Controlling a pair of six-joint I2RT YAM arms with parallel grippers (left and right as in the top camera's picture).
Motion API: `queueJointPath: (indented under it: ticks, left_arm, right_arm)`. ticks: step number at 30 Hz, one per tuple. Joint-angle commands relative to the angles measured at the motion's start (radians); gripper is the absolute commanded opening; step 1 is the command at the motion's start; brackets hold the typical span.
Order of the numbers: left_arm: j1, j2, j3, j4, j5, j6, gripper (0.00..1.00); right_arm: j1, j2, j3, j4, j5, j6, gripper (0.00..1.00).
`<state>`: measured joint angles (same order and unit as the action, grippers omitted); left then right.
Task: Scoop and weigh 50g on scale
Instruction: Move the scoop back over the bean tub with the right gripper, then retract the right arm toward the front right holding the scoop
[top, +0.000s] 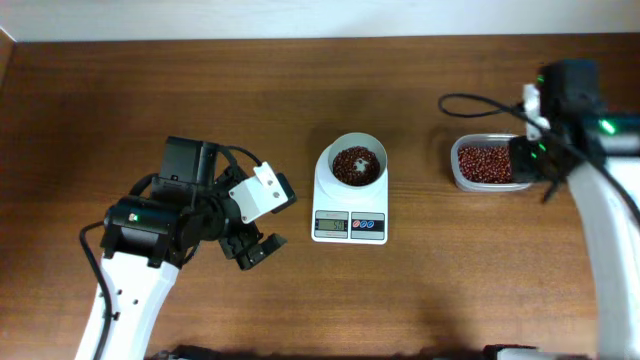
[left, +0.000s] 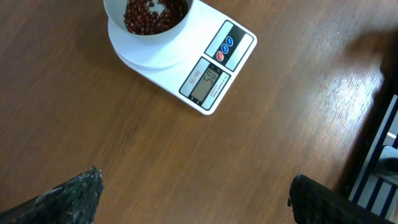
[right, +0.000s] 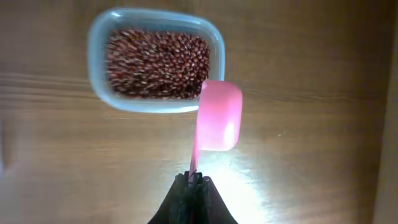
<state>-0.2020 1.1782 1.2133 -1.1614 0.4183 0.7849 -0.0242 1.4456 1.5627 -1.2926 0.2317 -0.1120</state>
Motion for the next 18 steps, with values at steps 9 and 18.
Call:
queueJointPath:
  ticks: [9, 18]
  left_arm:
    - [0.004, 0.000, -0.002, 0.001, 0.004, -0.008, 0.99]
    - [0.004, 0.000, -0.002, 0.001, 0.004, -0.008, 0.99]
  right_arm:
    - [0.003, -0.716, 0.021, -0.241, -0.048, 0.173, 0.04]
    - [0.003, -1.005, -0.377, -0.191, 0.049, 0.716, 0.04]
